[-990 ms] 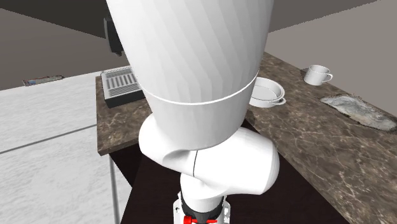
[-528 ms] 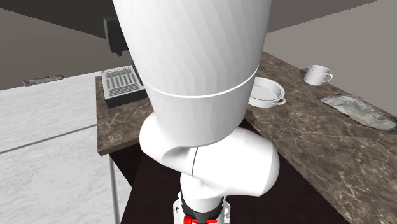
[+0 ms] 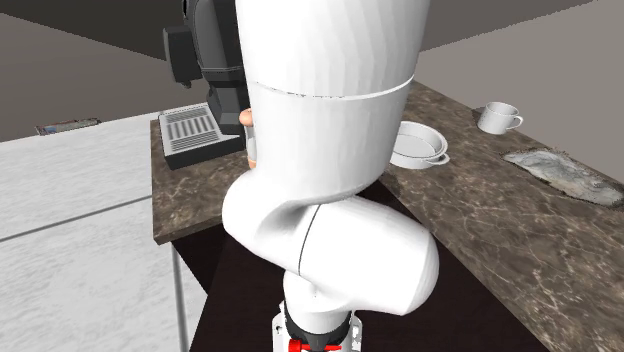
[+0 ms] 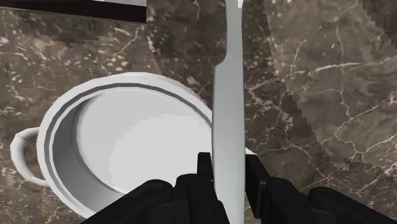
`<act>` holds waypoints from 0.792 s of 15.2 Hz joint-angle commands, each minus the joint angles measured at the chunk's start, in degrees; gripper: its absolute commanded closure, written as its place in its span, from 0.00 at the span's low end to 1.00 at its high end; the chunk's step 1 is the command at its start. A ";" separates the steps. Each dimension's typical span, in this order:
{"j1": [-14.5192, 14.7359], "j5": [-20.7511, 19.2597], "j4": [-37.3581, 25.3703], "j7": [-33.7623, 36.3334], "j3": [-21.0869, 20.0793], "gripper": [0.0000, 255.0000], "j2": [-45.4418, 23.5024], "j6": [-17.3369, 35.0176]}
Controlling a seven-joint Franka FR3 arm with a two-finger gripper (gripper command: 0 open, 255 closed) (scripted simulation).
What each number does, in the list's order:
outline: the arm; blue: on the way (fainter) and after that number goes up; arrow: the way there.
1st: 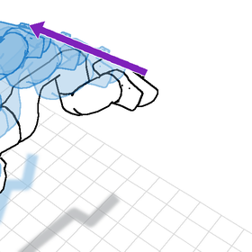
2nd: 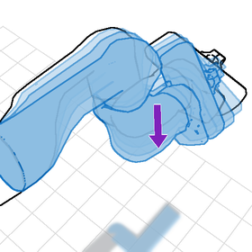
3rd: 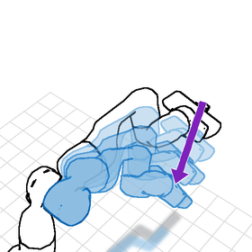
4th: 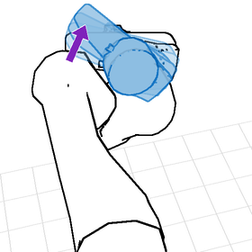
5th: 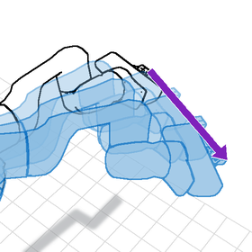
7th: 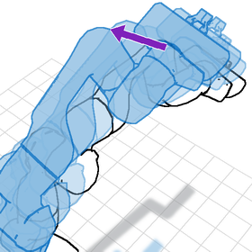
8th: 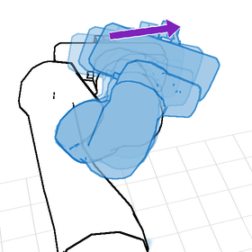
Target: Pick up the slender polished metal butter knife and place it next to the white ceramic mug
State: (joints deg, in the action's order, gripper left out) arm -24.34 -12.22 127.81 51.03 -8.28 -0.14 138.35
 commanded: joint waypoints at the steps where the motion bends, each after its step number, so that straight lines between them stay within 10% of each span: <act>1: -1.15 0.31 -2.45 -2.66 1.14 1.00 -1.98 -0.12; 12: -6.96 2.86 -24.79 -14.75 4.76 1.00 -18.46 -4.65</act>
State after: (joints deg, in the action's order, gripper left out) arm -30.78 -9.59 105.76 37.38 -3.76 -16.51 134.27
